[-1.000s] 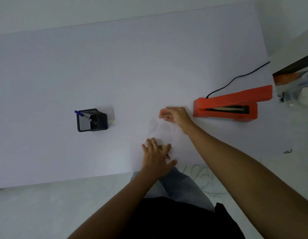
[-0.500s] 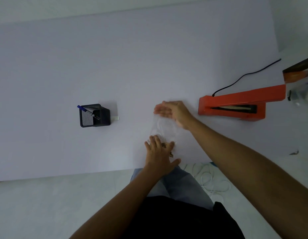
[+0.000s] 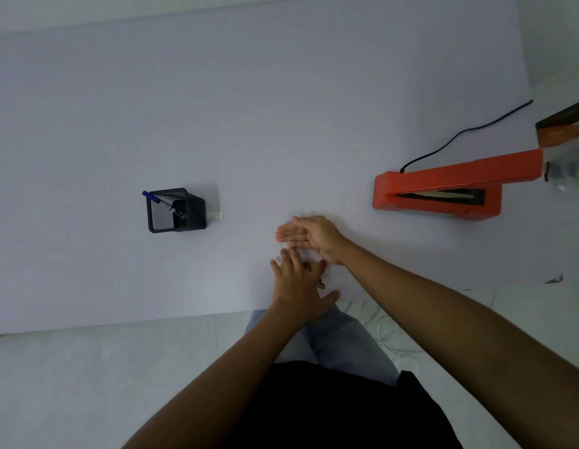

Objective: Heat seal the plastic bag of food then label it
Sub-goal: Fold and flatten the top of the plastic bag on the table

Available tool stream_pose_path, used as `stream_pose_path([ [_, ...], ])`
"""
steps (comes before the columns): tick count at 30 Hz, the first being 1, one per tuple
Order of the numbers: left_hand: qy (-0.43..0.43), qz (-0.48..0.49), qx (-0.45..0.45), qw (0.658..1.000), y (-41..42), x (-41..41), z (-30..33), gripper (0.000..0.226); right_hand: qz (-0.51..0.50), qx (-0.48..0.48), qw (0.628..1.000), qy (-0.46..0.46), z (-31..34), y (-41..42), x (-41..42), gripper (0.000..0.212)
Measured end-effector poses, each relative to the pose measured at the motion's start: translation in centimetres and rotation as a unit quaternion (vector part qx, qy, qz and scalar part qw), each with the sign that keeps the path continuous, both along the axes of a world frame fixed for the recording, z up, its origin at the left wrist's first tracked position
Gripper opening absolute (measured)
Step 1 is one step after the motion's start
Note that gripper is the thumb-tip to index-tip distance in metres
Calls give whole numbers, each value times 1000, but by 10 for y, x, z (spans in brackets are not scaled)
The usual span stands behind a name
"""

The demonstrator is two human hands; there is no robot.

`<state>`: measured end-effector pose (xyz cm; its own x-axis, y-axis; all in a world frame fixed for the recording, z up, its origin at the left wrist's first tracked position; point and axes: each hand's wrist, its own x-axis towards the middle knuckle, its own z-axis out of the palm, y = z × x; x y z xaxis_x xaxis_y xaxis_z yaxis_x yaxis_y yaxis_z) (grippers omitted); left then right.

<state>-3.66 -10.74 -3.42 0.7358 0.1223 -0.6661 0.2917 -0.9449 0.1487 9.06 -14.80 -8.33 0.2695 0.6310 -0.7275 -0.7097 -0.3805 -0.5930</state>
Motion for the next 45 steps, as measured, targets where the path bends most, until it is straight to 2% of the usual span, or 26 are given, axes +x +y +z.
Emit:
stream_pose_path([
  [5, -2, 6, -2, 1000, 3, -2, -1, 78, 20, 2, 1000, 6, -1, 8, 25, 48],
  [11, -11, 2, -1, 1000, 1, -5, -3, 78, -56, 17, 998, 6, -5, 20, 72, 48],
  [16, -25, 7, 2, 1000, 3, -6, -6, 79, -84, 9, 996, -37, -4, 28, 107, 48],
  [22, -27, -1, 10, 1000, 4, -8, -6, 83, -129, 16, 989, -67, 4, 23, 104, 45],
  [25, -21, -1, 9, 1000, 3, -9, -6, 82, -110, 24, 993, -43, 9, 6, 68, 43],
  [28, -17, -3, 8, 1000, 4, -6, -6, 81, -44, 3, 999, -30, 9, -22, 22, 45],
  [32, -24, -7, 25, 999, 4, -4, -11, 91, -20, -21, 999, -23, 8, -51, -10, 47],
  [38, -4, -12, 21, 1000, 3, -5, -12, 90, 44, -42, 997, -40, 9, -42, -5, 44],
  [45, 11, -20, 22, 999, 4, 2, -6, 84, 14, -37, 999, -25, 3, -24, 25, 46],
])
